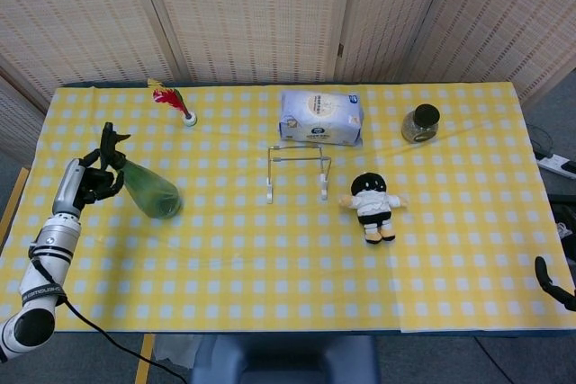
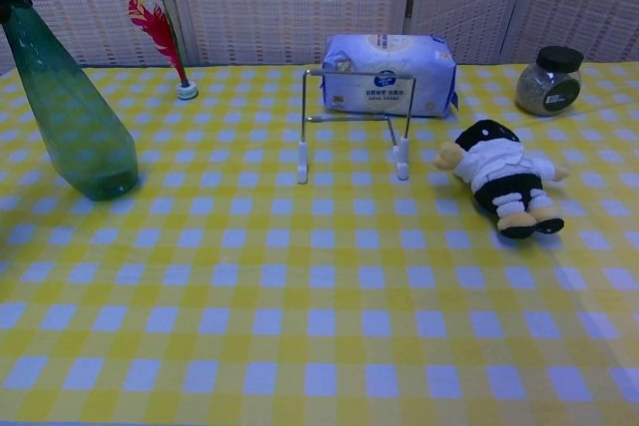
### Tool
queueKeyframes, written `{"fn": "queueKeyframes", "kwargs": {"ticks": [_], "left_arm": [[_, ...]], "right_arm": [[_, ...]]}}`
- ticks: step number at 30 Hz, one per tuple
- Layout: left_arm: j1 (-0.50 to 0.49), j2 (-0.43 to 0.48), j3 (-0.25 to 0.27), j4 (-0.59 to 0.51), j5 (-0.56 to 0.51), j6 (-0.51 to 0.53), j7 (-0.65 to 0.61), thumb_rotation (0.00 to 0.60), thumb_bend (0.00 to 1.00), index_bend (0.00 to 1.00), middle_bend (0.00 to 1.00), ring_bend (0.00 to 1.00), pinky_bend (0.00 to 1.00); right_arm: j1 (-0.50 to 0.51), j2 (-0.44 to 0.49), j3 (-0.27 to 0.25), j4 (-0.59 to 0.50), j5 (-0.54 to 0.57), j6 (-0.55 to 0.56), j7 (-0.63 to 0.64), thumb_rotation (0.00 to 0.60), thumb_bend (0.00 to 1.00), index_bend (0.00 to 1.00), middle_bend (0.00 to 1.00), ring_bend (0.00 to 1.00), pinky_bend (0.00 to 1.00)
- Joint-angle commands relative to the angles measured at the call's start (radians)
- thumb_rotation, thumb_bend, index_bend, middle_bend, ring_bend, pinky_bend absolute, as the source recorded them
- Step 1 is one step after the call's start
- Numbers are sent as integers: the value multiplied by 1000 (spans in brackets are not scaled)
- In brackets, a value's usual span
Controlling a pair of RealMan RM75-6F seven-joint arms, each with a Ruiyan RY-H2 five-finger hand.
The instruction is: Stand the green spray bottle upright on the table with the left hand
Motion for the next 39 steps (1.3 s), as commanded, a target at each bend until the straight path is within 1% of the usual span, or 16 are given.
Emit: {"fn": "queueKeyframes", "kwargs": {"ticks": [1,15,21,39], "left_arm": [[-1,3,1,-1,0,-3,-2,600,571,376,1000,1000,1000],[-1,12,5,-4,3,-7,-15,600,548,371,1000,1000,1000],[-2,12,7,-1,5,-6,-18,600,499,316,1000,1000,1000],[10,19,16,1,19,17,-20,600,496,288,1000,1000,1000]], "right_arm": [[1,0,0,1,-1,-1,0,600,456,0,0,2,0],[-1,-1,-1,2,-4,4,0,600,456,0,0,2,0],[-1,-1,-1,3,-4,4,2,600,456,0,0,3,0],[-3,-1,-3,2,-9,8,4,600,456,0,0,1,0]]}}
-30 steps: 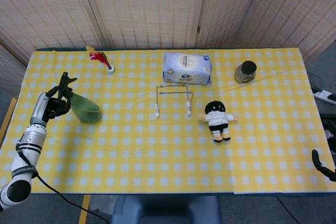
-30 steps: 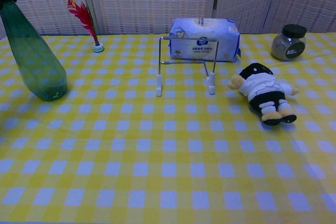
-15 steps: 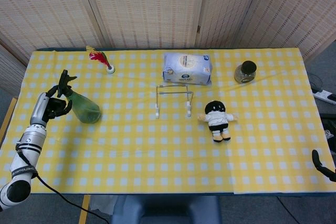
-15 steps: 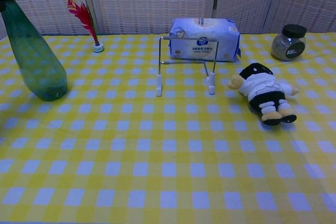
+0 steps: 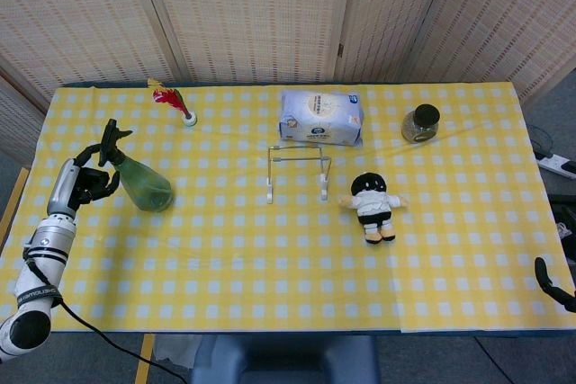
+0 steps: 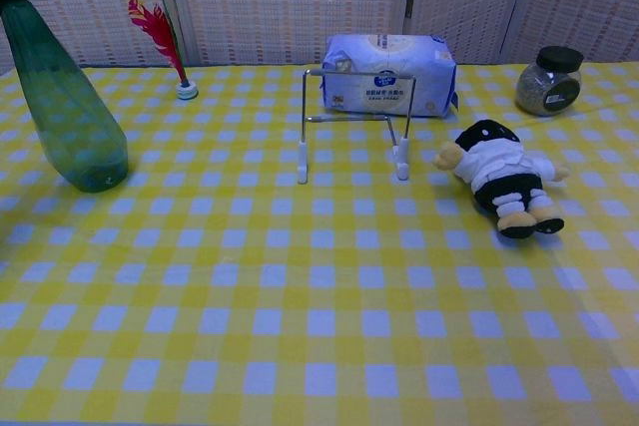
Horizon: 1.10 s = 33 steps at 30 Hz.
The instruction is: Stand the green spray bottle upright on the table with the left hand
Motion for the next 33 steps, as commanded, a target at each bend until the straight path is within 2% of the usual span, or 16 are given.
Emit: {"fn": "queueKeyframes", "kwargs": {"ticks": [1,7,14,18,21,24,27,30,32,33], "left_arm": [[4,2,3,3,1,3,1,600,496,285,1000,1000,1000],[24,8,12,21,15,22,-6,600,495,269,1000,1000,1000],[85,29,42,43,82,64,-34,600,487,255,1000,1000,1000],[150,47,70,62,201,117,-97,600,472,263,1000,1000,1000],[222,36,137,107,370,246,-95,600,419,293,1000,1000,1000],[281,1,207,172,504,396,2,600,350,300,1000,1000,1000],[342,-49,282,250,630,560,184,600,258,309,1000,1000,1000],[382,-71,325,271,666,626,331,600,187,308,1000,994,1000],[410,-71,350,232,654,638,430,600,157,295,954,888,983],[420,-63,362,206,641,631,471,600,153,288,867,782,933]], "right_arm": [[0,0,0,0,-1,0,0,600,456,0,0,1,0],[-1,0,0,0,-1,2,0,600,456,0,0,1,0],[0,1,1,1,2,0,1,600,456,0,0,1,0],[0,2,0,1,0,0,1,600,456,0,0,2,0],[-2,0,0,0,-3,5,-2,600,456,0,0,2,0],[1,-4,-1,1,-3,-1,-11,600,456,0,0,2,0],[9,-10,-3,0,-3,-14,-27,600,456,0,0,2,0],[17,-16,-4,-1,-7,-25,-42,600,456,0,0,2,0],[24,-21,-6,-3,-11,-35,-53,600,456,0,0,1,0],[27,-23,-7,-3,-12,-41,-57,600,456,0,0,1,0]]}}
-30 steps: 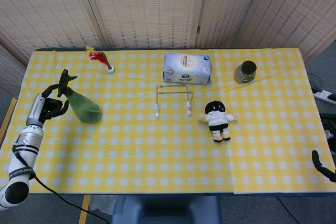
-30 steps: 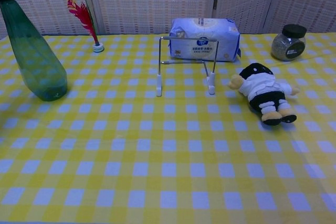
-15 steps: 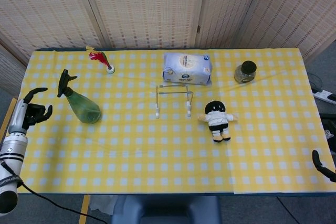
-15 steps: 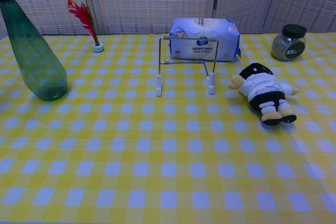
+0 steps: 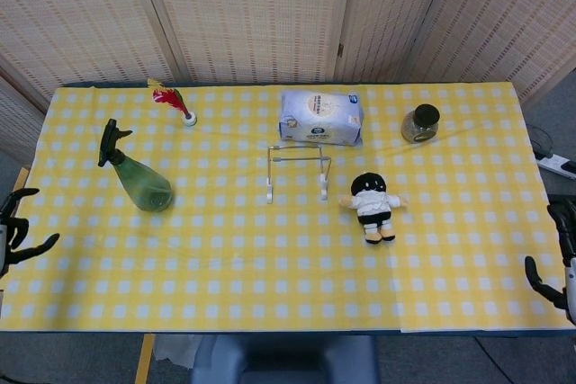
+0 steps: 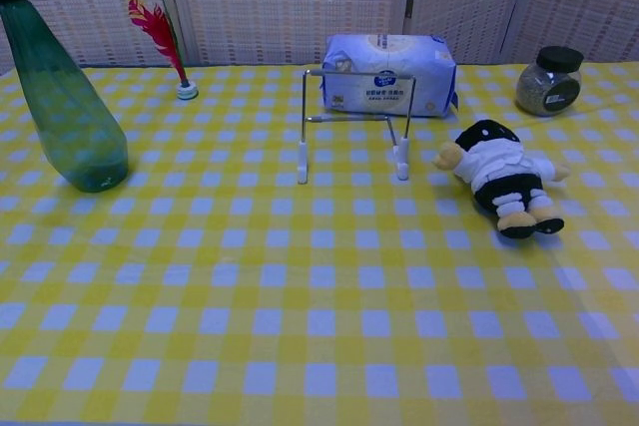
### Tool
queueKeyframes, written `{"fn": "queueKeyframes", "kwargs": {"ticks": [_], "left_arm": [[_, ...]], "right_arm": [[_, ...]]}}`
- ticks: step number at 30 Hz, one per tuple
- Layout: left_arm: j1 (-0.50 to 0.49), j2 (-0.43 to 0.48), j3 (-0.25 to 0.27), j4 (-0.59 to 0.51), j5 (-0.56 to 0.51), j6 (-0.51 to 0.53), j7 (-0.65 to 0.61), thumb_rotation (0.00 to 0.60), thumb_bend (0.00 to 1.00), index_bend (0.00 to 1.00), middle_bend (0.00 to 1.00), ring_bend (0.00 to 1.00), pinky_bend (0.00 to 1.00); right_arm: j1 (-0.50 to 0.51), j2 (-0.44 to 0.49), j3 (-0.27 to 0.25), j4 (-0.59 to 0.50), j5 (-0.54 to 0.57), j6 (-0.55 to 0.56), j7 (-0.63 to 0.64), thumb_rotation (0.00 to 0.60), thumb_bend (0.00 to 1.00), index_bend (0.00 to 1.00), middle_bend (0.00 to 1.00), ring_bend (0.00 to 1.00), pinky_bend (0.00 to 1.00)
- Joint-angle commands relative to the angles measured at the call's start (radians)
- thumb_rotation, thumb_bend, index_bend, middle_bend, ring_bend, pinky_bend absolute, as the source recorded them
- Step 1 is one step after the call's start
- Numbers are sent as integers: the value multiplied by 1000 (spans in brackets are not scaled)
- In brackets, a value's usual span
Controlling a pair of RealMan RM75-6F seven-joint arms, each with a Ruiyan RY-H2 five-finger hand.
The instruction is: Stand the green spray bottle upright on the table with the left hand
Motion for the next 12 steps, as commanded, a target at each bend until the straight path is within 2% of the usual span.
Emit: {"fn": "queueKeyframes", "kwargs": {"ticks": [1,3,6,8,12], "left_arm": [[111,-23,113,-36,42,82,296,600,152,285,770,684,866],[124,-16,122,-68,17,83,379,600,149,269,540,468,643],[140,-12,119,-112,1,118,481,600,141,230,318,237,324],[147,-11,126,-126,14,130,499,600,139,212,265,178,231],[148,-8,136,-135,42,128,498,600,129,135,214,163,200]], "right_arm": [[11,-7,-3,-1,-4,-16,-13,600,456,0,0,2,0],[18,-10,-4,0,-3,-30,-20,600,456,0,0,3,0],[30,-14,-5,1,-1,-50,-30,600,456,0,0,3,0],[36,-17,-8,1,-4,-60,-36,600,456,0,0,3,0],[36,-16,-17,-3,-15,-60,-45,600,456,0,0,6,0]]}}
